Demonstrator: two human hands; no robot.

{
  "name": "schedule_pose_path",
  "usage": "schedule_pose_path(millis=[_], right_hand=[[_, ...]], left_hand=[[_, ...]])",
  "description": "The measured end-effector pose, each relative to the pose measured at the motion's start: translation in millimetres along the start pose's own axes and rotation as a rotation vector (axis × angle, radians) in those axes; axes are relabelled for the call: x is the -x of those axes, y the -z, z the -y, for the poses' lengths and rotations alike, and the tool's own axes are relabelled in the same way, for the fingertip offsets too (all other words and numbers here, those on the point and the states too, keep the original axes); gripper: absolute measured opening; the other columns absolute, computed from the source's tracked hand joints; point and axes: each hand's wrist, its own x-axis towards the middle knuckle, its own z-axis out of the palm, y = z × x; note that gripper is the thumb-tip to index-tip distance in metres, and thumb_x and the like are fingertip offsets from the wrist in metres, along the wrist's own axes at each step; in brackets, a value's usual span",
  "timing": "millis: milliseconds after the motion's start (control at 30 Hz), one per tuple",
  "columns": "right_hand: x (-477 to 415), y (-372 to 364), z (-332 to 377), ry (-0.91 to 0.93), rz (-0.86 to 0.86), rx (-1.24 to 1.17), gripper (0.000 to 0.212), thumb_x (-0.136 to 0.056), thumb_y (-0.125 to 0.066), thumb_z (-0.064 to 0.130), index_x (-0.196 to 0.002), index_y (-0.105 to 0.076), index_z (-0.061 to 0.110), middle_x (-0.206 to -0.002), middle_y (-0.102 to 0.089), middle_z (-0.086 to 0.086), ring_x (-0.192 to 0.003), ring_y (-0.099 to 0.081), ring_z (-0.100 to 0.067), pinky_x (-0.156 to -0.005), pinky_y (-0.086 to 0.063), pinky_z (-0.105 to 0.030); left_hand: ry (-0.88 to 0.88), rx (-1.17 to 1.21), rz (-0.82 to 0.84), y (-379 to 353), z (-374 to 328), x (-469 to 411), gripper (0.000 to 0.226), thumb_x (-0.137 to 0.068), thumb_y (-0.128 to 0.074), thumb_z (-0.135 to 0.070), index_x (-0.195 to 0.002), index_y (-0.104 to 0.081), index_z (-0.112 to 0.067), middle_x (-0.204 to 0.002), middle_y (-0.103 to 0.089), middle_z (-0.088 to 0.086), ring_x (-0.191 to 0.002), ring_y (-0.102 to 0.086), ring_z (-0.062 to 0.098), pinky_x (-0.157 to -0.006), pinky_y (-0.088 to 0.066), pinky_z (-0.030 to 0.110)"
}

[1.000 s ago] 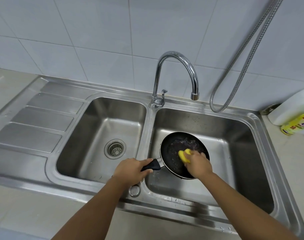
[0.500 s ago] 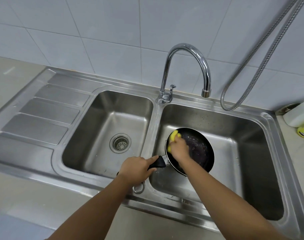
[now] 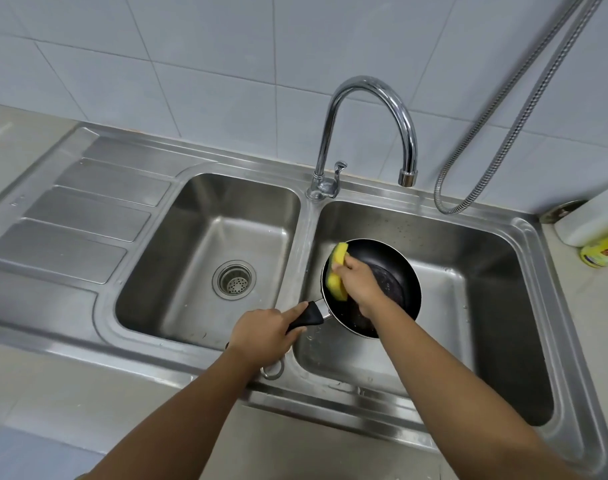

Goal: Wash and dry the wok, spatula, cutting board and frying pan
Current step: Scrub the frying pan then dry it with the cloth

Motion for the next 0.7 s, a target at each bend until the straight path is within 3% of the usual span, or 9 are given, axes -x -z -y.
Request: schedule_pose_path(millis=[67,100,167,200,300,400,500,600,700], right_hand=[[6,-7,-3,0.008,0.000,-0.010,0.026,-0.098,-0.054,0.017,-0.123,-0.063,0.018,-0.107,-0.061,0.001,-0.100,-0.055,-0.014,-0.088,-0.042,-0.029],[13,-8,-9,-0.007,0.029,0.040,0.016,-0.095,-0.056,0.019,-0.100,-0.070,0.026,-0.089,-0.062,0.001,-0.085,-0.056,-0.014,-0.078,-0.042,-0.030],[30,4,-27,-0.044,0.076,0.269,0.033,-0.090,-0.056,0.034,-0.058,-0.054,0.025,-0.061,-0.050,0.005,-0.063,-0.045,-0.015,-0.064,-0.034,-0.031],[37,16,-36,-0.090,0.092,0.450,0.042,-0.087,-0.054,0.048,-0.054,-0.050,0.022,-0.058,-0.048,0.005,-0.061,-0.044,-0.016,-0.064,-0.034,-0.031],[45,60,-47,-0.142,0.015,1.151,0.039,-0.081,-0.047,0.067,-0.071,-0.065,0.034,-0.086,-0.062,0.003,-0.094,-0.047,-0.021,-0.084,-0.035,-0.036],[22,95,-51,0.076,-0.146,1.565,0.023,-0.088,-0.053,0.045,-0.097,-0.067,0.030,-0.108,-0.062,0.008,-0.112,-0.040,-0.022,-0.089,-0.028,-0.039],[-12,102,-41,0.297,-0.147,1.726,0.009,-0.082,-0.066,0.032,-0.090,-0.066,0.029,-0.105,-0.065,0.012,-0.110,-0.043,-0.022,-0.089,-0.024,-0.037],[-32,90,-24,0.494,-0.089,1.784,0.020,-0.055,-0.089,0.027,-0.064,-0.072,0.030,-0.089,-0.071,0.013,-0.094,-0.052,-0.025,-0.085,-0.027,-0.035],[-43,89,-20,0.678,-0.063,1.748,0.033,-0.052,-0.089,0.014,-0.080,-0.079,0.029,-0.107,-0.073,0.008,-0.094,-0.062,-0.032,-0.090,-0.029,-0.038]], left_hand=[[0.030,0.014,-0.010,-1,-1,1,0.054,-0.099,-0.031,-0.057,-0.150,-0.021,-0.043,-0.101,-0.066,0.001,-0.089,-0.063,0.023,-0.068,-0.044,0.031],[0.038,0.017,-0.018,-2,-1,1,0.054,-0.099,-0.031,-0.057,-0.150,-0.021,-0.043,-0.101,-0.066,0.001,-0.089,-0.063,0.023,-0.067,-0.043,0.031],[0.043,0.018,-0.033,-3,-1,1,0.054,-0.098,-0.030,-0.058,-0.150,-0.021,-0.044,-0.101,-0.066,0.001,-0.090,-0.063,0.023,-0.066,-0.041,0.030],[0.039,0.016,-0.033,-3,-1,1,0.054,-0.098,-0.030,-0.058,-0.150,-0.021,-0.044,-0.101,-0.067,0.001,-0.090,-0.064,0.023,-0.065,-0.041,0.031],[0.024,0.007,-0.023,-2,-1,0,0.055,-0.098,-0.030,-0.059,-0.150,-0.020,-0.045,-0.100,-0.067,0.001,-0.090,-0.064,0.023,-0.066,-0.041,0.031],[0.003,0.028,-0.007,2,2,-2,0.054,-0.098,-0.031,-0.059,-0.149,-0.022,-0.046,-0.098,-0.067,0.002,-0.091,-0.064,0.023,-0.069,-0.044,0.032],[-0.045,-0.006,0.027,6,4,-6,0.054,-0.098,-0.032,-0.059,-0.149,-0.023,-0.045,-0.098,-0.067,0.001,-0.091,-0.063,0.024,-0.069,-0.042,0.032],[-0.074,-0.041,0.037,8,5,-11,0.054,-0.099,-0.030,-0.058,-0.150,-0.022,-0.043,-0.098,-0.067,0.001,-0.091,-0.063,0.023,-0.067,-0.040,0.032],[-0.065,-0.041,0.036,6,4,-9,0.054,-0.099,-0.030,-0.057,-0.150,-0.021,-0.042,-0.096,-0.067,0.001,-0.089,-0.063,0.023,-0.066,-0.040,0.031]])
